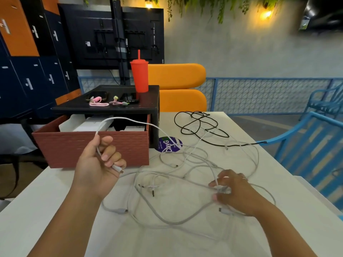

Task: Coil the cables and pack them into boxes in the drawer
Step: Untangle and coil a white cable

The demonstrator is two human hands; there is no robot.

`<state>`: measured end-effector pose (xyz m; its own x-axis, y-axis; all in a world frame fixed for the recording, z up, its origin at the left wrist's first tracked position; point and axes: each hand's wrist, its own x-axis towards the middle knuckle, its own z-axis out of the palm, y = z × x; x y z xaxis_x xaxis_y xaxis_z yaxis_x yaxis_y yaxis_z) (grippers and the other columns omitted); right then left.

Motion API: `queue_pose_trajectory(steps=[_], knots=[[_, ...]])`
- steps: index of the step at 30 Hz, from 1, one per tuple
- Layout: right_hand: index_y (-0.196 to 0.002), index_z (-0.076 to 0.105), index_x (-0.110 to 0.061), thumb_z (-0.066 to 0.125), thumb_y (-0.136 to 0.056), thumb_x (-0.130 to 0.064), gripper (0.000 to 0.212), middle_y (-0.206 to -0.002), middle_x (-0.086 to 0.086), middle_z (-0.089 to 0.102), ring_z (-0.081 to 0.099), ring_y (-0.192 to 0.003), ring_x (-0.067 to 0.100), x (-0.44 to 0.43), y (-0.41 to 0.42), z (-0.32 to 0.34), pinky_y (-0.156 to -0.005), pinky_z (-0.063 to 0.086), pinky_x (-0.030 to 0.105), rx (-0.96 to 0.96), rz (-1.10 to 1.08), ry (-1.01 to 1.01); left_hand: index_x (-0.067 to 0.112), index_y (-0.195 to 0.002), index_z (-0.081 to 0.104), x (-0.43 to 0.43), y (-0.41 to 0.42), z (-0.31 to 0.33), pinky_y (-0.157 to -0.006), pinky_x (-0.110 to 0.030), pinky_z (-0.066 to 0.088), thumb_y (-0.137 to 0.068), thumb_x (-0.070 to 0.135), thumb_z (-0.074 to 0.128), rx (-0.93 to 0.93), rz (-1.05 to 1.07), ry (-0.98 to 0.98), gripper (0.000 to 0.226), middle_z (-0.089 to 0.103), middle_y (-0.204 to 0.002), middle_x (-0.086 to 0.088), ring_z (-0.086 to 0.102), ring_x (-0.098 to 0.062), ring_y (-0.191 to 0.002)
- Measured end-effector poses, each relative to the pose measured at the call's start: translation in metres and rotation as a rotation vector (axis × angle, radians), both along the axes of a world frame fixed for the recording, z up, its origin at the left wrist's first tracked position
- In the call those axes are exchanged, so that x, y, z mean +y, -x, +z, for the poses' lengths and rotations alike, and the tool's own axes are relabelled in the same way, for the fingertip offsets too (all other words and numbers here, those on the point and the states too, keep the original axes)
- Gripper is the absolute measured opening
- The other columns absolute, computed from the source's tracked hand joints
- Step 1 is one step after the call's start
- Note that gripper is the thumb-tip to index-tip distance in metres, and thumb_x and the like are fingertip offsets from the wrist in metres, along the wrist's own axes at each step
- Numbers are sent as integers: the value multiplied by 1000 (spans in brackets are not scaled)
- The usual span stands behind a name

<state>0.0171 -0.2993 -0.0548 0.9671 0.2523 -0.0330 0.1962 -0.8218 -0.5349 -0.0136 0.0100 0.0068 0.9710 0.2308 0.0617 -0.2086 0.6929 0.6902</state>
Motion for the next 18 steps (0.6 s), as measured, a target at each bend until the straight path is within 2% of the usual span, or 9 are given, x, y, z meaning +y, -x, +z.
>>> queue_pose_trajectory(steps=[2, 4, 6, 8, 10, 12, 15, 18], knots=[[-71, 57, -40, 63, -85, -22, 24, -96, -14, 52, 48, -98, 14, 13, -3, 6, -77, 31, 17, -56, -7, -124, 22, -58, 61, -2, 1, 1, -39, -17, 30, -85, 41, 45, 7, -3, -25, 36, 28, -42, 8, 26, -5, -36], [-69, 60, -31, 60, -88, -18, 23, -80, -5, 59, 54, -80, 16, 17, -8, 20, -65, 36, 15, -113, -113, -308, 21, -58, 62, -3, 4, 2, -39, -17, 30, -83, 40, 46, 9, -10, -47, 35, 28, -42, 8, 26, -5, -36], [-71, 62, -24, 56, -90, -15, 22, -71, 4, 61, 54, -67, 17, 16, -15, 39, -67, 43, 22, -183, -237, -511, 20, -58, 63, -3, 7, 2, -39, -18, 30, -87, 37, 43, 18, -13, -70, 39, 28, -42, 8, 26, -5, -36], [-75, 61, -20, 50, -93, -12, 23, -70, 6, 61, 54, -64, 16, 16, -20, 64, -72, 48, 27, -240, -307, -788, 18, -61, 63, -4, 10, 0, -39, -18, 29, -95, 32, 37, 38, -16, -113, 45, 29, -42, 7, 26, -5, -35], [-79, 59, -14, 44, -96, -8, 23, -70, 7, 57, 50, -59, 11, 15, -24, 88, -62, 49, 17, -268, -310, -1089, 15, -67, 61, -6, 12, -2, -39, -18, 30, -97, 28, 36, 56, -22, -174, 42, 29, -42, 6, 26, -5, -36], [-85, 57, -13, 37, -99, -8, 25, -71, 5, 54, 46, -58, 8, 11, -26, 108, -54, 46, 12, -254, -283, -1243, 12, -72, 59, -11, 12, -5, -38, -18, 30, -97, 24, 37, 74, -19, -249, 35, 30, -43, 6, 26, -6, -36], [-91, 57, -12, 32, -100, -10, 27, -72, 2, 50, 43, -59, 7, 9, -31, 126, -52, 44, 13, -155, -210, -1407, 9, -76, 58, -21, 12, -8, -40, -19, 31, -96, 19, 40, 96, -7, -396, 29, 30, -44, 5, 27, -6, -38], [-92, 57, -8, 30, -101, -9, 29, -67, 0, 48, 43, -52, 5, 13, -33, 135, -48, 42, 12, -41, -164, -1603, 8, -79, 59, -33, 13, -8, -44, -22, 30, -95, 14, 44, 116, 11, -521, 22, 31, -46, 4, 28, -7, -40]])
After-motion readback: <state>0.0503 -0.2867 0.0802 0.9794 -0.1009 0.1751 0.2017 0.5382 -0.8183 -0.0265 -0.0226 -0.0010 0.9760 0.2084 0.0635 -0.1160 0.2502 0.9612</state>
